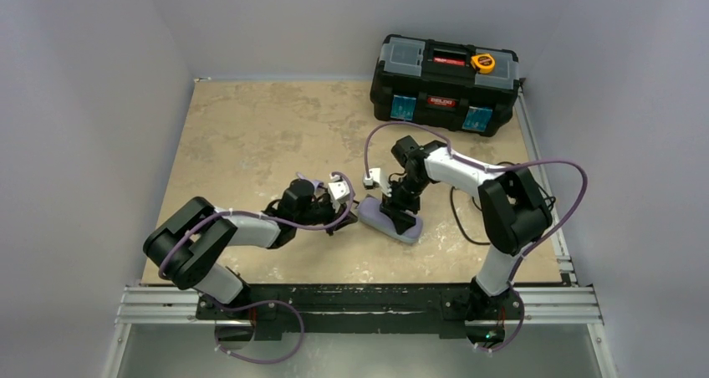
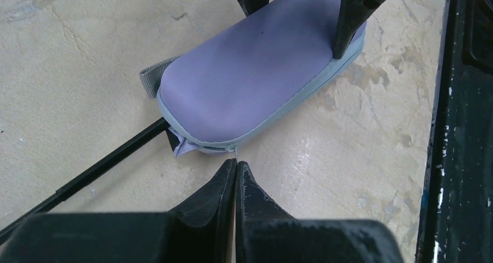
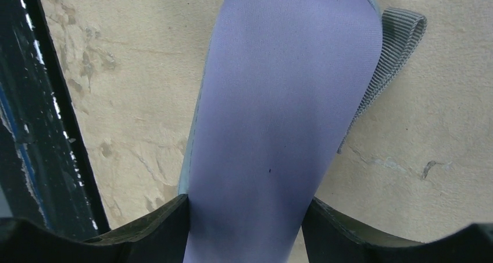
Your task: Open the umbrella
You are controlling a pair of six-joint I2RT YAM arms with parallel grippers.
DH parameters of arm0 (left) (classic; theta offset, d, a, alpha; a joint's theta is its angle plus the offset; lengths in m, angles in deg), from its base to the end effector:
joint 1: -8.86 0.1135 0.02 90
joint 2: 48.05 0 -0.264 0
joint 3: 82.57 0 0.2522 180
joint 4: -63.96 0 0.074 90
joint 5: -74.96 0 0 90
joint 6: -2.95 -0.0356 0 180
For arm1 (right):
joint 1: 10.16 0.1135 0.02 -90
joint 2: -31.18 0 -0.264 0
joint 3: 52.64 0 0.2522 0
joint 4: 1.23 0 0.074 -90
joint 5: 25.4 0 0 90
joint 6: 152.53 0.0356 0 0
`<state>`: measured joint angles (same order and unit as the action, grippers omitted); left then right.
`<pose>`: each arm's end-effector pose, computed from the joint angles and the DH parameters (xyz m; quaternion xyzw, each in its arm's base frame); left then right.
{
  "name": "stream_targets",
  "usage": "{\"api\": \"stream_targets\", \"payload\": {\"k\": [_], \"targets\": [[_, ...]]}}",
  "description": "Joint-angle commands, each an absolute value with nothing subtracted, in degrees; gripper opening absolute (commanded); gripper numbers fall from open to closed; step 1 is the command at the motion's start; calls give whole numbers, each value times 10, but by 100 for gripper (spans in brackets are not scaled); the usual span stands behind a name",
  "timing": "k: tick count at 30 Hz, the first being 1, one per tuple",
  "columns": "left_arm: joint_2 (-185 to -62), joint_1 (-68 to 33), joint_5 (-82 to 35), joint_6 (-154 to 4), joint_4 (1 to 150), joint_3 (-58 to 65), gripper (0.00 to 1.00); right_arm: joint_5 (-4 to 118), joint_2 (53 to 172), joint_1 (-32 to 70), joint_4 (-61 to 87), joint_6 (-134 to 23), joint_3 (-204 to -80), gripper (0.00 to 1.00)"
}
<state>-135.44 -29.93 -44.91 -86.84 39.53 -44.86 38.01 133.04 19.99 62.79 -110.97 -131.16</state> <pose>0.1962 -0.1805 0.1402 0.3998 0.7246 -0.3779 0.4150 0.2607 0.1698 0.1662 -0.6203 0.7496 0.2234 0.0587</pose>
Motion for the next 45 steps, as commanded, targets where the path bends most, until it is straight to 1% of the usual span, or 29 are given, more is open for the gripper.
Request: {"api": "stream_targets", "payload": {"k": [1, 7, 10, 14, 17, 21, 22, 23, 24, 25, 28, 32, 34, 39, 45], "targets": [[-1349, -314, -483, -815, 394, -425, 0, 434, 1405, 198, 654, -1031, -1296, 30], [-1377, -335, -444, -820, 364, -424, 0, 344, 1431, 198, 659, -921, -1348, 22], [-1386, -338, -429, -833, 352, -422, 0, 309, 1438, 198, 626, -828, -1363, 12], [-1388, -338, -425, -842, 350, -418, 0, 279, 1422, 198, 553, -699, -1347, 2], [-1381, -341, -434, -847, 360, -419, 0, 277, 1399, 198, 484, -601, -1332, 0], [-1333, -324, -420, -847, 395, -437, 0, 297, 1366, 196, 467, -605, -1337, 1], [-1314, -314, -409, -849, 405, -442, 9, 303, 1358, 196, 464, -614, -1333, 1], [-1299, -303, -389, -852, 420, -443, 22, 306, 1350, 196, 458, -620, -1325, 0], [-1288, -290, -376, -857, 431, -441, 31, 307, 1348, 196, 454, -631, -1316, 0], [-1288, -274, -378, -861, 436, -438, 36, 309, 1348, 196, 456, -656, -1307, 0], [-1315, -246, -407, -907, 409, -432, 44, 316, 1360, 196, 462, -690, -1289, 0], [-1348, -245, -447, -959, 381, -422, 52, 342, 1379, 192, 485, -709, -1319, 0], [-1367, -246, -438, -965, 373, -414, 54, 359, 1386, 192, 502, -706, -1335, 0], [-1408, -250, -442, -969, 321, -412, 56, 396, 1387, 194, 533, -709, -1346, 0], [-1442, -258, -463, -988, 260, -406, 51, 424, 1391, 194, 542, -716, -1351, 0]]}}
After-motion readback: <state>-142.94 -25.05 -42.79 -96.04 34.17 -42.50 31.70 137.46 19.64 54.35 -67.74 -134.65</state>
